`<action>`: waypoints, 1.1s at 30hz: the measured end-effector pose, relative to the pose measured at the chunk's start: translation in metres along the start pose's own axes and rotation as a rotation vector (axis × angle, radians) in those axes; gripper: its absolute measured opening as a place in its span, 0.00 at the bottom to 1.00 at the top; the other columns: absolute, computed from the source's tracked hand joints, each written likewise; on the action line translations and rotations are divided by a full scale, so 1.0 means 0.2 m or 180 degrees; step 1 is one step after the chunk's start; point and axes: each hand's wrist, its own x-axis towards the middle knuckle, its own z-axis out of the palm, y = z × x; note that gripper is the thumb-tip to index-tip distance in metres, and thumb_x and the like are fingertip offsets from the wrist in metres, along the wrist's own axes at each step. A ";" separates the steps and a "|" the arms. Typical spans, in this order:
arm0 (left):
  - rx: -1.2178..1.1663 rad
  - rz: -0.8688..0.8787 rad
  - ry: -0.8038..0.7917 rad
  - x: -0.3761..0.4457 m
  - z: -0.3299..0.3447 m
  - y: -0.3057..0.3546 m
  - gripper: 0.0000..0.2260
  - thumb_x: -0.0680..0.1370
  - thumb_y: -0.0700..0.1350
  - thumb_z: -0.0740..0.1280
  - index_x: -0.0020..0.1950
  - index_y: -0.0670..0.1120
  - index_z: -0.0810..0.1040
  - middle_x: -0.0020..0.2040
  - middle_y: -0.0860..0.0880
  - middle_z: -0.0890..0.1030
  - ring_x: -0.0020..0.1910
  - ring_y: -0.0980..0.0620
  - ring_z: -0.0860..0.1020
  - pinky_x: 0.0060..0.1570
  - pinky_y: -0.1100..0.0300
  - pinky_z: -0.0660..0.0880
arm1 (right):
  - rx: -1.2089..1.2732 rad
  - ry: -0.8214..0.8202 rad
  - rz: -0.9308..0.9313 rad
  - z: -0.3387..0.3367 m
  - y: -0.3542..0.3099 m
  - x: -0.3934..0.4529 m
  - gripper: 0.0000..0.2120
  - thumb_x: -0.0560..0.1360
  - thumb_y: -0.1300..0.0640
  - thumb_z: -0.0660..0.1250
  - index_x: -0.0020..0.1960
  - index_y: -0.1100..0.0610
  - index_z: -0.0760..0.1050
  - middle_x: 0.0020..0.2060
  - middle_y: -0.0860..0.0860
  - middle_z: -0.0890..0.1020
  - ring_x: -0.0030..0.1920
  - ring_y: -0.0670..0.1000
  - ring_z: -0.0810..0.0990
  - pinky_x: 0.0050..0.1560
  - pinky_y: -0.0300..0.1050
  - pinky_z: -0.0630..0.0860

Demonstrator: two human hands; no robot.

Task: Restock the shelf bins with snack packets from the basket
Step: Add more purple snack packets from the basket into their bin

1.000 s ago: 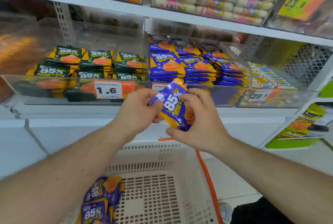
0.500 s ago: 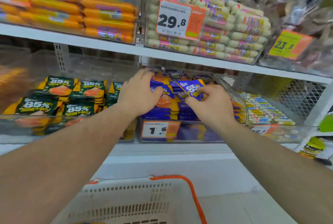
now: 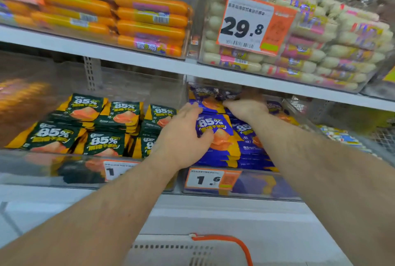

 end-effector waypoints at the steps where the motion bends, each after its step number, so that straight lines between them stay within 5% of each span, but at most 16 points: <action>1: -0.0009 0.0008 -0.0004 0.00 0.00 0.00 0.28 0.79 0.52 0.65 0.77 0.47 0.63 0.78 0.50 0.62 0.77 0.55 0.55 0.72 0.62 0.55 | -0.0047 0.0008 -0.0034 0.01 0.00 0.02 0.46 0.59 0.21 0.59 0.63 0.54 0.76 0.61 0.56 0.78 0.59 0.61 0.78 0.59 0.56 0.77; 5: -0.0028 0.0005 -0.0046 0.00 -0.01 0.00 0.28 0.79 0.53 0.64 0.77 0.48 0.62 0.79 0.50 0.60 0.78 0.56 0.54 0.73 0.62 0.53 | -0.0377 -0.0107 -0.0152 0.01 -0.01 0.07 0.31 0.79 0.36 0.54 0.68 0.60 0.72 0.63 0.60 0.75 0.58 0.61 0.77 0.56 0.51 0.75; 9: -0.0003 0.0001 -0.0075 0.00 -0.01 0.00 0.29 0.79 0.54 0.64 0.78 0.48 0.61 0.79 0.50 0.59 0.78 0.56 0.53 0.73 0.61 0.54 | -0.1130 -0.0323 -0.0570 -0.01 0.00 0.10 0.17 0.82 0.58 0.52 0.64 0.59 0.74 0.64 0.60 0.75 0.57 0.59 0.76 0.51 0.48 0.73; 12: 0.0013 -0.0035 -0.0127 0.00 -0.01 0.01 0.29 0.79 0.55 0.64 0.78 0.49 0.61 0.79 0.50 0.59 0.78 0.56 0.52 0.73 0.60 0.55 | -0.1280 -0.0443 -0.0671 -0.02 0.02 0.10 0.18 0.82 0.55 0.51 0.66 0.59 0.73 0.66 0.58 0.74 0.60 0.59 0.74 0.56 0.48 0.72; 16: 0.0036 -0.0058 -0.0249 -0.01 -0.03 0.03 0.28 0.80 0.54 0.63 0.78 0.49 0.60 0.79 0.51 0.58 0.78 0.56 0.51 0.74 0.60 0.53 | -0.0988 -0.0330 -0.0342 -0.01 0.10 0.14 0.35 0.70 0.38 0.45 0.66 0.58 0.70 0.68 0.62 0.72 0.63 0.66 0.72 0.64 0.62 0.71; 20: 0.0091 0.0230 0.0138 -0.08 -0.08 0.05 0.24 0.78 0.52 0.64 0.72 0.48 0.69 0.75 0.50 0.68 0.75 0.52 0.62 0.75 0.51 0.52 | -0.0629 0.0150 -0.0578 -0.16 0.01 -0.29 0.23 0.80 0.40 0.52 0.57 0.55 0.77 0.55 0.58 0.80 0.57 0.61 0.76 0.61 0.55 0.72; 25: 0.0276 0.1055 0.0851 -0.34 -0.13 -0.01 0.14 0.70 0.48 0.61 0.52 0.46 0.79 0.47 0.50 0.79 0.48 0.50 0.75 0.48 0.56 0.64 | -0.0293 0.1310 -0.1347 -0.13 -0.03 -0.72 0.14 0.76 0.49 0.61 0.43 0.55 0.81 0.45 0.57 0.80 0.51 0.62 0.76 0.47 0.51 0.69; 29: 0.0168 0.1213 0.0153 -0.62 -0.11 -0.17 0.08 0.69 0.46 0.60 0.40 0.46 0.78 0.35 0.52 0.78 0.34 0.51 0.74 0.34 0.57 0.71 | -0.0024 0.1854 -0.2123 0.05 -0.07 -1.00 0.13 0.69 0.52 0.60 0.31 0.57 0.76 0.33 0.56 0.78 0.38 0.61 0.76 0.38 0.50 0.67; 33: 0.0920 0.0363 -0.1688 -0.89 -0.06 -0.41 0.09 0.74 0.45 0.62 0.49 0.48 0.80 0.47 0.51 0.81 0.48 0.47 0.79 0.45 0.54 0.76 | -0.0020 0.1566 -0.2725 0.44 -0.09 -1.24 0.12 0.67 0.52 0.60 0.31 0.58 0.77 0.31 0.55 0.76 0.36 0.58 0.75 0.38 0.48 0.67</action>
